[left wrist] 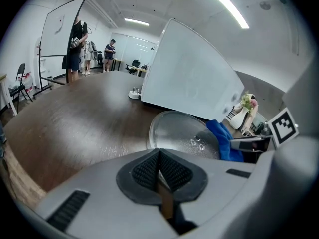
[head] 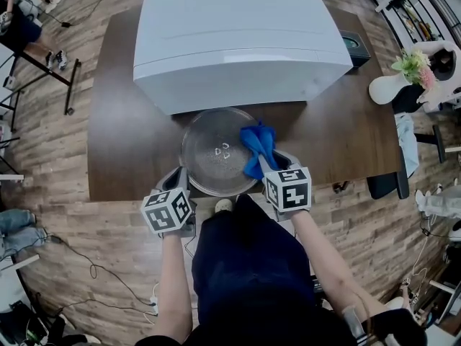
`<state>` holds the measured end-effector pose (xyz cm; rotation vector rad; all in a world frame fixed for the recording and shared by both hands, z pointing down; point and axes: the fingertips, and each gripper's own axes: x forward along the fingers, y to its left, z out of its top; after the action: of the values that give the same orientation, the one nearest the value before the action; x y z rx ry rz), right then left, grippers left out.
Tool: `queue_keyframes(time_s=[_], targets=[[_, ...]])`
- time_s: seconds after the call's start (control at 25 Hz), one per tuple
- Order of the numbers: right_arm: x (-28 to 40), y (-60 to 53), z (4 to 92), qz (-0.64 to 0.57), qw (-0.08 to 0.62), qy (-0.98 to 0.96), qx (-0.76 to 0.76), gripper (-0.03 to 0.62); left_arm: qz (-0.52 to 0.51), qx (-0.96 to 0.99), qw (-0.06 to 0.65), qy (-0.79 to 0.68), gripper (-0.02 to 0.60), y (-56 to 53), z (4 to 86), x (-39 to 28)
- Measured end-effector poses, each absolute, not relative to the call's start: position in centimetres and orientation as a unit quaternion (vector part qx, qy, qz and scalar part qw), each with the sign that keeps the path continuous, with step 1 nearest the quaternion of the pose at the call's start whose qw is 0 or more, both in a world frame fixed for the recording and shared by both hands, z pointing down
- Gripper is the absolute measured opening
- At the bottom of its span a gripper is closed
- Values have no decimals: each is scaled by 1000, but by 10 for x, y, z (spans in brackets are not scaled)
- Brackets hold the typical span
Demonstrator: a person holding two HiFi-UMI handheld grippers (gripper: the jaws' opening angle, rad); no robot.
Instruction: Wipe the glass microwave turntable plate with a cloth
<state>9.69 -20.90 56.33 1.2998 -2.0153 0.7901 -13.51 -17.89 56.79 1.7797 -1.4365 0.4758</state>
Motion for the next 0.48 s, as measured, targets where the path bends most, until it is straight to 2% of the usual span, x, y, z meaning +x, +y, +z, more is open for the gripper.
queue_keyframes(time_s=[0.28, 0.48], targets=[[110, -211, 553, 345, 231, -757, 504, 95, 142, 704, 412, -561, 3, -175, 560, -132], [130, -214, 515, 359, 160, -757, 522, 95, 119, 721, 389, -561, 3, -174, 527, -126]])
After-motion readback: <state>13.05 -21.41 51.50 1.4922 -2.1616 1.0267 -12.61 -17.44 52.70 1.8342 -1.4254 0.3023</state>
